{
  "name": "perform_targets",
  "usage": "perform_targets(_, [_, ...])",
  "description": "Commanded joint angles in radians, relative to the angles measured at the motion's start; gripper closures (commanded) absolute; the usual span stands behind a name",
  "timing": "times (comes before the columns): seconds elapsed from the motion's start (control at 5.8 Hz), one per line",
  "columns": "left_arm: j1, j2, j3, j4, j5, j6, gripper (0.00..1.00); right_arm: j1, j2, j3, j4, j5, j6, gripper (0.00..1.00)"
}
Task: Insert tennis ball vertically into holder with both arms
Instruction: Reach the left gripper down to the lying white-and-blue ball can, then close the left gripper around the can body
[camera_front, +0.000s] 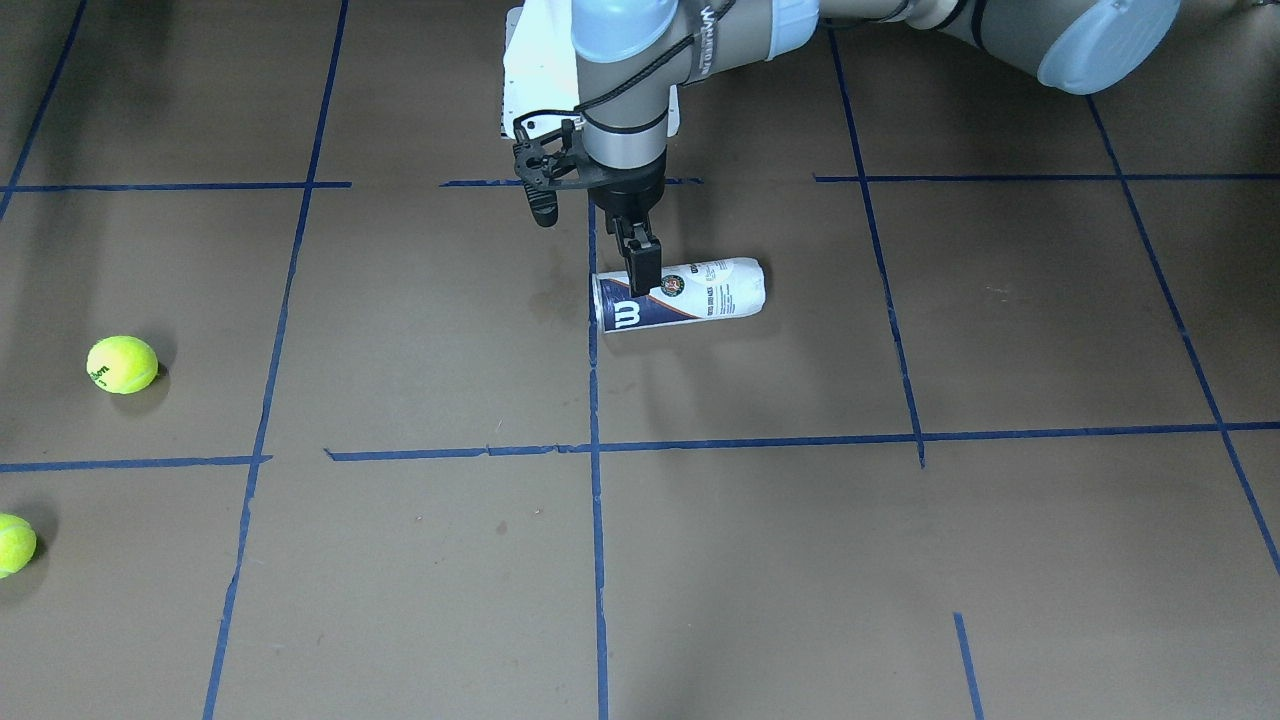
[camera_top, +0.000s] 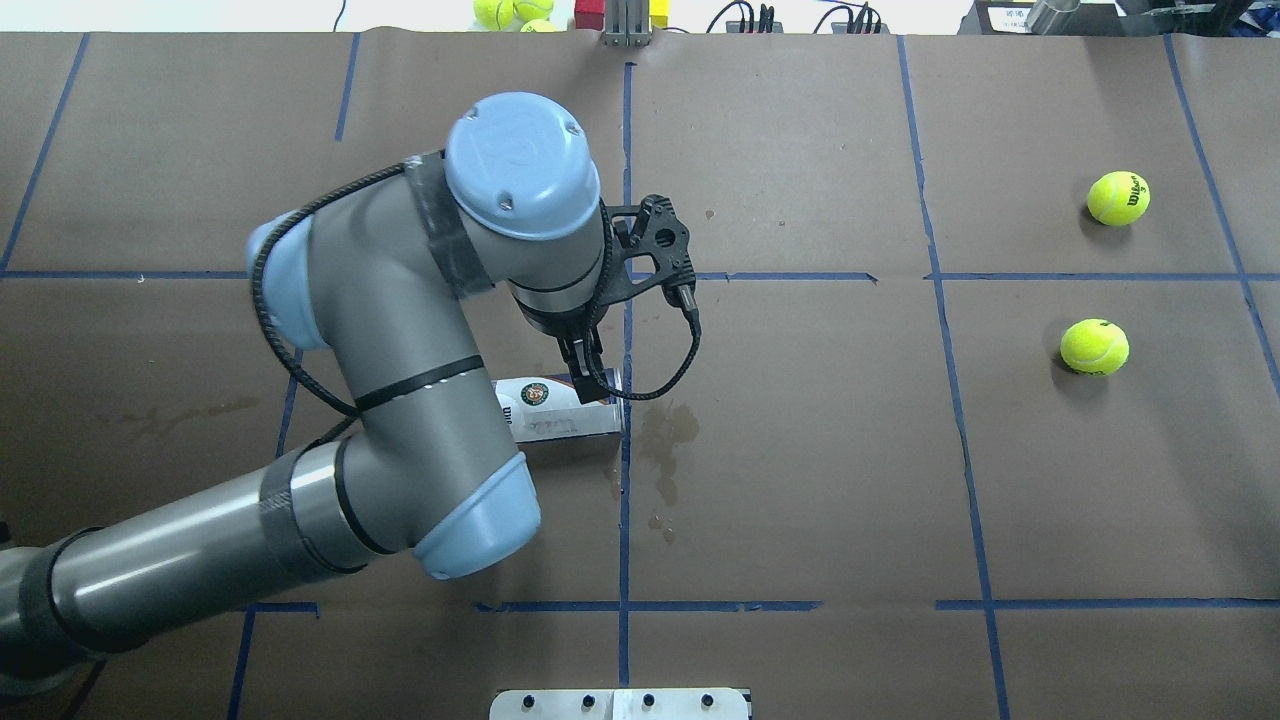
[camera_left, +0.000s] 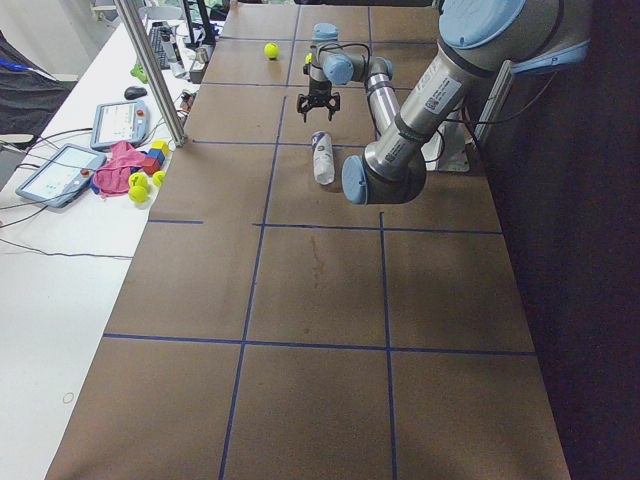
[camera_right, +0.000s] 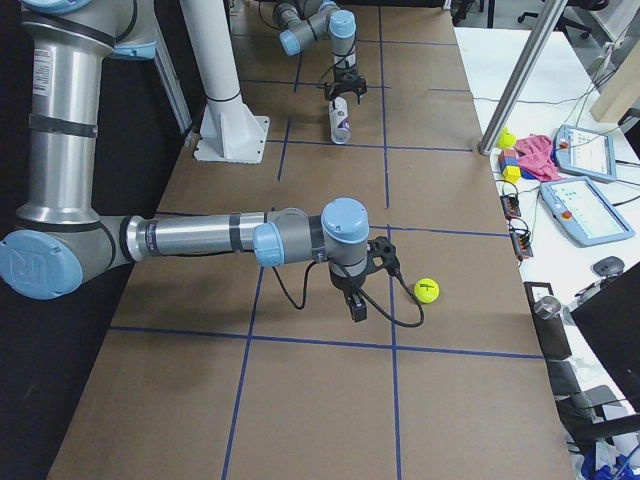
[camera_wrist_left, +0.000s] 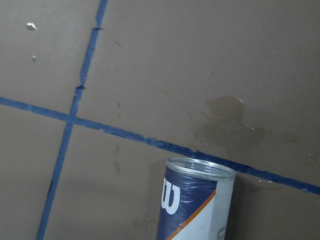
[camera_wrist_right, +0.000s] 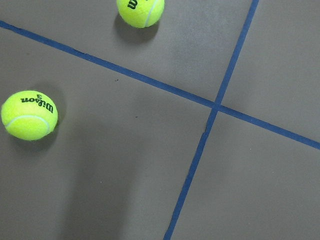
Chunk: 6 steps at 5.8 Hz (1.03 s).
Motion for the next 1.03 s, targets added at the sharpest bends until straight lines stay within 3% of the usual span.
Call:
perform_targets(0.0, [0.056,-0.001,0.033,0.008,0.066,-0.002,0.0,0.0,0.0,-0.002,0.0,0.0,0.0,0.0])
perform_targets(0.52, [0.091,-0.005,0.083,-0.004,0.146,-0.006,0.0,0.0,0.0,-0.008,0.0,0.002,0.0,0.0])
perform_targets(0.86, [0.105,0.003,0.123,-0.055,0.148,-0.012,0.0,0.0,0.0,-0.013,0.0,0.002,0.0,0.0])
